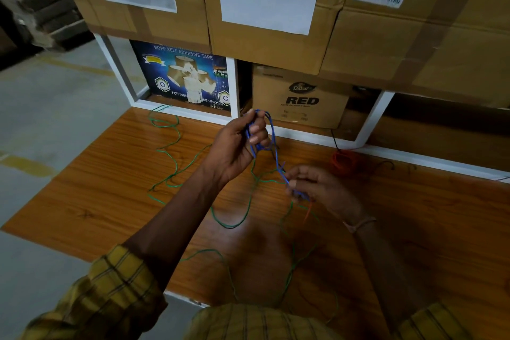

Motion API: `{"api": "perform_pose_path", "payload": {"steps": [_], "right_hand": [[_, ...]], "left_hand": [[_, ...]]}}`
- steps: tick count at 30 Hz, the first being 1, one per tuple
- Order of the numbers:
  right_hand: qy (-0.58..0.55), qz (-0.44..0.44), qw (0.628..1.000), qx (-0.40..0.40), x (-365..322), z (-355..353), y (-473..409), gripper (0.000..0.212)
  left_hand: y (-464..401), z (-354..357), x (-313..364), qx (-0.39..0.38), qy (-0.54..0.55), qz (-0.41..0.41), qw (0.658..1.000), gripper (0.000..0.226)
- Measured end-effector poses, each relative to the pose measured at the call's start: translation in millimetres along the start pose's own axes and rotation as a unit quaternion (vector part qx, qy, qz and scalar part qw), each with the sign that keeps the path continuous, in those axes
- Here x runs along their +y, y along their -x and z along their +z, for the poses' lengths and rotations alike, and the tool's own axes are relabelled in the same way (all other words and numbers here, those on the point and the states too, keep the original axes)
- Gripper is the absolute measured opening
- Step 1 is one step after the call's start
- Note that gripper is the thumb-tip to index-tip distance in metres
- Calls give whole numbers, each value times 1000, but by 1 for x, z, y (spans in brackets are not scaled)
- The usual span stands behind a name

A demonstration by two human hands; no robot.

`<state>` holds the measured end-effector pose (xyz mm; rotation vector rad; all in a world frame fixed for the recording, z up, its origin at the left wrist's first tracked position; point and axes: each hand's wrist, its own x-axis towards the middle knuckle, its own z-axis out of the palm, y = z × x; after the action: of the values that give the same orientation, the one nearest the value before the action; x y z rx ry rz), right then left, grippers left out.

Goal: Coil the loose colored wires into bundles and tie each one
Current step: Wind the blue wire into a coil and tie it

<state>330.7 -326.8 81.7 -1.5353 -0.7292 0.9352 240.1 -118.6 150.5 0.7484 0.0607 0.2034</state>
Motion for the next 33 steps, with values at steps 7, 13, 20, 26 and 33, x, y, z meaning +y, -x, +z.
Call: {"api": "perform_pose_path", "payload": {"steps": [7, 13, 20, 26, 33], "right_hand": [[169, -88, 978, -82, -20, 14, 12, 23], [33, -99, 994, -16, -57, -13, 14, 16], [-123, -87, 988, 20, -58, -37, 4, 19], [40, -64, 994, 75, -41, -37, -10, 12], [192, -34, 979, 58, -4, -30, -9, 9]], "left_hand": [[-4, -2, -11, 49, -266, 69, 960, 25], [11, -11, -21, -20, -653, 64, 754, 35], [19, -6, -16, -32, -572, 24, 819, 40], [14, -8, -10, -39, -503, 57, 862, 21], [2, -14, 1, 56, -327, 57, 941, 28]]}}
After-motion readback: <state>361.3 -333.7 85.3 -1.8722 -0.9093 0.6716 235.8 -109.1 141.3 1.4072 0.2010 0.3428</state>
